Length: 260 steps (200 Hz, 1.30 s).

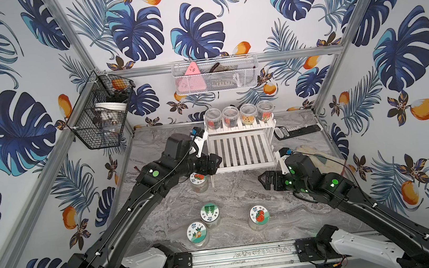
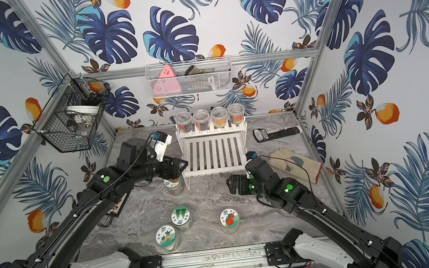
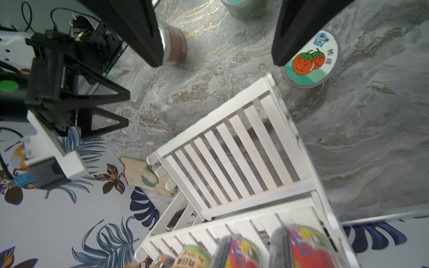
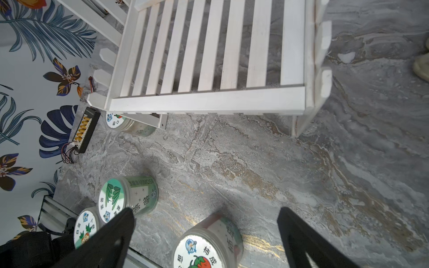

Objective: Place the seed container on the shelf
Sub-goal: Place the seed jar on the shelf, then pick up the seed jar at the center of the board.

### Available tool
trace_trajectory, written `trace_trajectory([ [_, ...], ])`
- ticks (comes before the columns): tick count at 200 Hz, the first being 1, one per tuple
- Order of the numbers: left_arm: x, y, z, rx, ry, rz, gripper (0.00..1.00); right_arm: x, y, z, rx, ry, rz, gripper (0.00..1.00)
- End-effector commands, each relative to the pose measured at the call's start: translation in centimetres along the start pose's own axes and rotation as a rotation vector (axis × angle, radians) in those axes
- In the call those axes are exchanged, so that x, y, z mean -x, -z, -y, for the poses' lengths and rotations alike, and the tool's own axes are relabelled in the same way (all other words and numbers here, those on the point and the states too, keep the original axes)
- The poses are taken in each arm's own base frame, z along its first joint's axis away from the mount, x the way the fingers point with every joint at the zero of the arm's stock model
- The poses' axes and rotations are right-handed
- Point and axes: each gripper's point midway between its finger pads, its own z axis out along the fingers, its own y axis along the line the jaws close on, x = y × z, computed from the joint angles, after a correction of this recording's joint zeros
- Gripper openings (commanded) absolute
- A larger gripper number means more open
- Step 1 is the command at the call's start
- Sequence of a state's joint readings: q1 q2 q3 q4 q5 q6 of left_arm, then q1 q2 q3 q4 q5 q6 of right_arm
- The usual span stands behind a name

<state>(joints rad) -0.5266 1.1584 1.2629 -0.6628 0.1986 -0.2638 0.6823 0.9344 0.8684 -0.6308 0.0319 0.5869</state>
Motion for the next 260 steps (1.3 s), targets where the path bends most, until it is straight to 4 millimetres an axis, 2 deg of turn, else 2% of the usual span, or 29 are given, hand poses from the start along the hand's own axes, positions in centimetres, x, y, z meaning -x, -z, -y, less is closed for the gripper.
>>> trace_trajectory([
  [1, -1.5, -0.2, 1.4, -0.058, 0.008, 0.010, 0.82, -2.3, -0.5, -0.3, 0.034, -0.016, -0.111, 1.00],
  [19, -3.8, -0.7, 2.3, -0.076, -0.005, -0.025, 0.83, -3.5, -0.8, -0.6, 0.064, -0.027, -0.162, 0.99],
  [36, -6.3, -1.4, 2.7, -0.065, -0.010, -0.073, 0.85, -4.5, -1.0, -1.0, 0.108, -0.032, -0.194, 0.95],
  [60, -9.4, -1.7, 1.1, 0.024, 0.004, -0.124, 0.86, -6.4, -1.2, -1.7, 0.160, -0.037, -0.261, 0.84],
  [73, -10.8, -1.7, 1.0, 0.020, 0.008, -0.154, 0.85, -8.0, -1.4, -1.8, 0.142, -0.024, -0.303, 0.82],
  [104, -14.1, -2.6, 4.1, -0.043, -0.070, -0.233, 0.86, -11.3, -1.2, -0.7, -0.053, 0.090, -0.314, 0.92],
  [134, -16.8, -4.4, 6.4, -0.041, -0.151, -0.276, 0.88, -12.1, -1.5, 0.3, -0.205, 0.189, -0.290, 1.00],
  [149, -18.0, -5.3, 7.0, -0.022, -0.194, -0.285, 0.89, -12.6, -1.8, 0.7, -0.264, 0.215, -0.297, 1.00],
  [177, -19.5, -6.3, 8.0, -0.020, -0.264, -0.285, 0.89, -13.8, -2.4, 0.0, -0.189, 0.240, -0.323, 1.00],
  [197, -19.8, -6.5, 8.2, -0.017, -0.291, -0.273, 0.89, -14.4, -2.6, -0.5, -0.126, 0.262, -0.334, 0.97],
  [229, -19.9, -6.4, 7.1, 0.033, -0.301, -0.253, 0.89, -15.4, -3.9, -1.8, -0.044, 0.308, -0.358, 0.97],
  [260, -19.9, -5.7, 6.3, 0.045, -0.307, -0.227, 0.89, -15.1, -5.2, -2.3, -0.051, 0.330, -0.337, 0.90],
])
